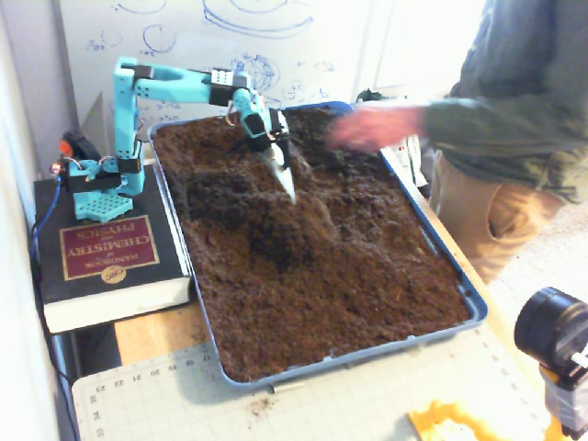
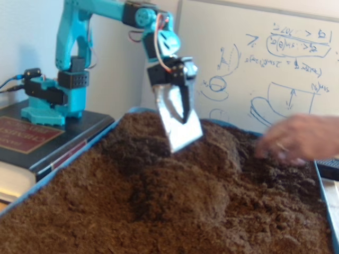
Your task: Build a berm.
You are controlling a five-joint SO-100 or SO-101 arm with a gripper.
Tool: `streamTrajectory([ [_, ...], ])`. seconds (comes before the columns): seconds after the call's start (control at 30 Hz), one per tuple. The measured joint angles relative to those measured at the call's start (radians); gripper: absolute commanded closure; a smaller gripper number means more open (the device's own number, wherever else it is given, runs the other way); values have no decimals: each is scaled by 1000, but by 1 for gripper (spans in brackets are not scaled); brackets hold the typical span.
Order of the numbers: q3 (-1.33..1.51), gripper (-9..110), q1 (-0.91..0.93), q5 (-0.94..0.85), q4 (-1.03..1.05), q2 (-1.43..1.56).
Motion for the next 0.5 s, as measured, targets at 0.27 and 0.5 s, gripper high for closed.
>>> streamTrajectory([
  [0.27,318,101,-67,0,0,189],
  [0.5,528,101,-158,6,0,293],
])
